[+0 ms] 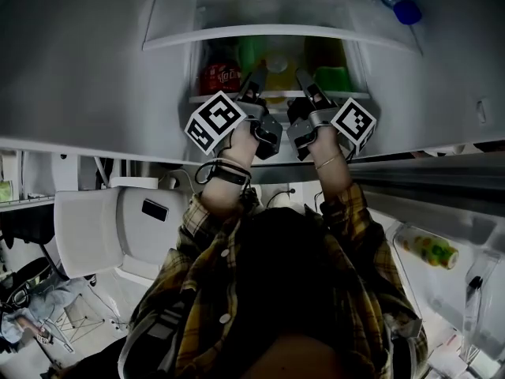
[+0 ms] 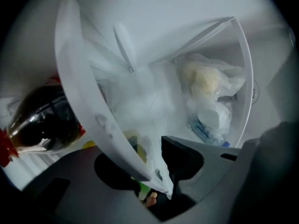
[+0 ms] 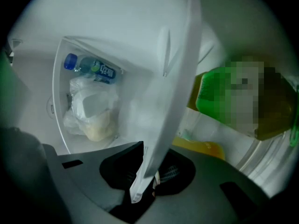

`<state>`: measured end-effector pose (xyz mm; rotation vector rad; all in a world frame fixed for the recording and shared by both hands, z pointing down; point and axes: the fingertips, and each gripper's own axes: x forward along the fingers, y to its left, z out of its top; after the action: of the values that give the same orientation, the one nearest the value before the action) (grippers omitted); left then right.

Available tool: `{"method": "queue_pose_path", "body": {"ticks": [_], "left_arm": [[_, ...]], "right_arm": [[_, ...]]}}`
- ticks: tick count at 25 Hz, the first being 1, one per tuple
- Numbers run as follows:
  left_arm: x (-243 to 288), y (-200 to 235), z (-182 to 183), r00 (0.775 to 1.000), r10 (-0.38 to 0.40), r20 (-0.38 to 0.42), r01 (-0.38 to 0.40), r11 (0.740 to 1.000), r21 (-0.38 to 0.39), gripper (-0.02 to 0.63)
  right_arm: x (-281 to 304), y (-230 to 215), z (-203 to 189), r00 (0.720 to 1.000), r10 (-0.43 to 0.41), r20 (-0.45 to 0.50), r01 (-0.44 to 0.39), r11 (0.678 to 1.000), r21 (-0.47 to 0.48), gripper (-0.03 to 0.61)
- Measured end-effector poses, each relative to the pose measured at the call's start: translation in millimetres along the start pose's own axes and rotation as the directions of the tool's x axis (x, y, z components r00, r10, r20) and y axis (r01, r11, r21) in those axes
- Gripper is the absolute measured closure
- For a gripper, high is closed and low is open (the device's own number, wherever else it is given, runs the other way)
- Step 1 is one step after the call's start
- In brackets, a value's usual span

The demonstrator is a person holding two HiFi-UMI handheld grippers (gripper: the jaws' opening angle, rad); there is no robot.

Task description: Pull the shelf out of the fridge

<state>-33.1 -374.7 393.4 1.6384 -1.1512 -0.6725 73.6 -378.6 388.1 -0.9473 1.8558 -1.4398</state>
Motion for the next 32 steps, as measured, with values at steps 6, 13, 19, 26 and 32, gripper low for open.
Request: {"method": "queue_pose_path", "body": {"ticks": [6,13,19,26,32], "left_arm": [[0.2,1.3,2.2,0.999,-0.026,0.033,0.028,0.998,-0.05,0.563],[-0.2,0.8,2.0,0.998,-0.034,0.05,0.037,0.997,-0.061,0.569],[-2.1,2.2,0.5,0.998,-0.044,0.049,0.047,0.996,-0.076,0.572],[-10.1,-0.8,-2.2,0.998,-0.045,0.049,0.05,0.993,-0.102,0.575],[-31.3,0.4,-15.8,0.997,-0.057,0.043,0.062,0.992,-0.107,0.577]], "right_arm": [[-2.7,-6.2,2.2,0.999,0.003,0.038,-0.005,0.999,0.049,0.536],[-3.7,-5.6,3.0,0.998,0.007,0.065,-0.009,0.999,0.037,0.538],[-6.8,-6.5,1.7,0.997,0.005,0.081,-0.008,1.0,0.029,0.538],[-13.4,-1.4,-2.2,0.997,0.014,0.075,-0.017,0.999,0.041,0.54],[-36.0,-4.3,-14.9,0.997,0.006,0.079,-0.011,0.998,0.057,0.54]]}}
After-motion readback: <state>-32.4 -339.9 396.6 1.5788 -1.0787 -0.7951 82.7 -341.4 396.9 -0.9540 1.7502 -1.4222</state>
